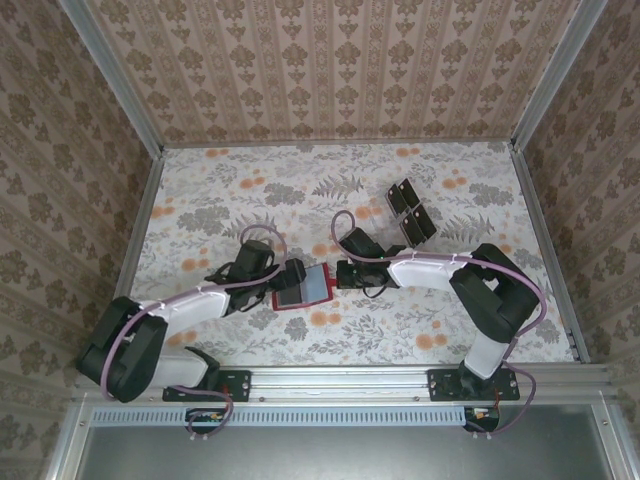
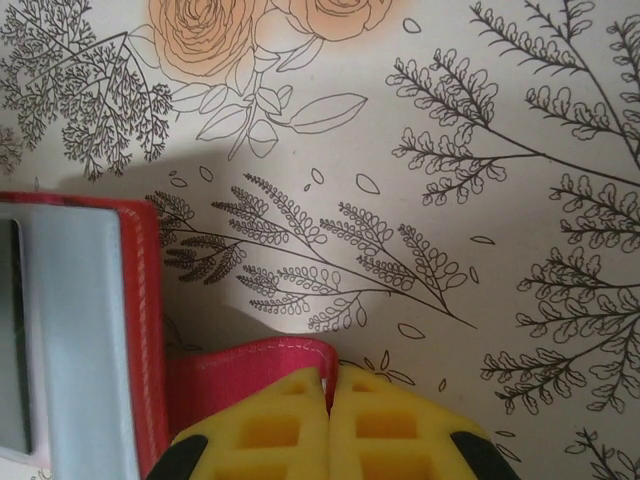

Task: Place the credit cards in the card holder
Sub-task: Close the card holder at the center of the table.

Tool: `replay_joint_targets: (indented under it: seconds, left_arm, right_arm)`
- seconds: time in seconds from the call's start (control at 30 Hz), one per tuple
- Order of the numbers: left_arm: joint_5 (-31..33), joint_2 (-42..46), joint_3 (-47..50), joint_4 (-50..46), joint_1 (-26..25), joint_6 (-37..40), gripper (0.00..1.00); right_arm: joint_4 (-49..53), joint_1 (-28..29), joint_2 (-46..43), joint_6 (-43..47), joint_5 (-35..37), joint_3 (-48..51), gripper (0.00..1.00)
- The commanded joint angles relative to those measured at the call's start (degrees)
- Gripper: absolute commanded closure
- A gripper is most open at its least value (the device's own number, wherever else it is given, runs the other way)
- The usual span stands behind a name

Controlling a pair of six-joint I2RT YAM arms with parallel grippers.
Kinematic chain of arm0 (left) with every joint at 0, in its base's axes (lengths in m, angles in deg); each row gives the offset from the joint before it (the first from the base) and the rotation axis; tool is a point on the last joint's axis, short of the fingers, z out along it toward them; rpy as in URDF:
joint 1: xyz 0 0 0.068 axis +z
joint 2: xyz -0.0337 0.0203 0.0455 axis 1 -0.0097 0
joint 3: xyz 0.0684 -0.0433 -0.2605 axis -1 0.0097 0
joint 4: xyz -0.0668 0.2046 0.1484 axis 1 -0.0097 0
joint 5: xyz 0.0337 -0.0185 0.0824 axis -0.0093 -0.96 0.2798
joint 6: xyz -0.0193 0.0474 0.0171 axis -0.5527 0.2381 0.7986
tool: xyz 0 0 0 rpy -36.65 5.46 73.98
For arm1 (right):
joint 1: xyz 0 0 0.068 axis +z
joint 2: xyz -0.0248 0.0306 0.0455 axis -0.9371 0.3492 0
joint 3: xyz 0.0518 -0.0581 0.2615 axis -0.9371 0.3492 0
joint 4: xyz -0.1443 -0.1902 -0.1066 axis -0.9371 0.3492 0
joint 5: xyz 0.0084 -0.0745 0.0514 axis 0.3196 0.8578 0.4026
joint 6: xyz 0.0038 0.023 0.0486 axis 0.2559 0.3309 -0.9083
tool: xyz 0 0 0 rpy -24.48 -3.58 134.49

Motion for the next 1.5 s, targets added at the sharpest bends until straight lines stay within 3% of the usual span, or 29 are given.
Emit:
replay_joint_targets:
  seconds: [0.0,0.2,0.53,0.67,0.87,1.03,1.17,1.27,1.47]
  left_arm:
    - [-1.1,4.3,-1.8,0.6,-1.1,-1.9,0.00]
    - [-1.1,4.0,-4.7,2.1,-4.4,-3.5,0.00]
    - [0.6,-6.8,-10.7,7.5,-11.5,-4.7,0.00]
    - [1.3,-10.7,-11.2,9.6,-13.1,-5.7,0.00]
    - [2.9,-15.0,-10.5,11.9,-14.6,-6.8,0.00]
    - [4.5,-15.7,-8.8,12.6,-14.7,-7.9,0.00]
    - [4.9,-14.0,-8.9,11.8,-14.3,-7.2,0.00]
    - [4.8,-11.7,-9.8,9.7,-13.0,-6.1,0.00]
    - [2.9,-5.8,-10.9,4.4,-8.3,-4.2,0.00]
  right_arm:
    - [-1.3,0.0,0.8,-1.0,-1.7,0.2,1.00]
    - [-1.5,0.0,1.5,-1.1,-1.9,-0.3,1.00]
    - [-0.8,-1.4,-0.8,-1.2,-0.9,0.2,1.00]
    - [-0.8,-3.3,-4.8,-1.8,-0.4,3.0,0.67]
    - [1.0,-4.8,-13.5,-2.5,1.4,7.7,0.60]
    - [1.5,-4.7,-21.8,-4.0,1.4,11.1,0.62]
    - [-0.1,-3.5,-24.9,-5.1,-0.1,12.7,0.73]
    - [-2.3,-1.5,-24.6,-5.9,-0.9,12.6,0.82]
    - [-5.0,2.8,-18.1,-5.6,-1.7,8.7,0.92]
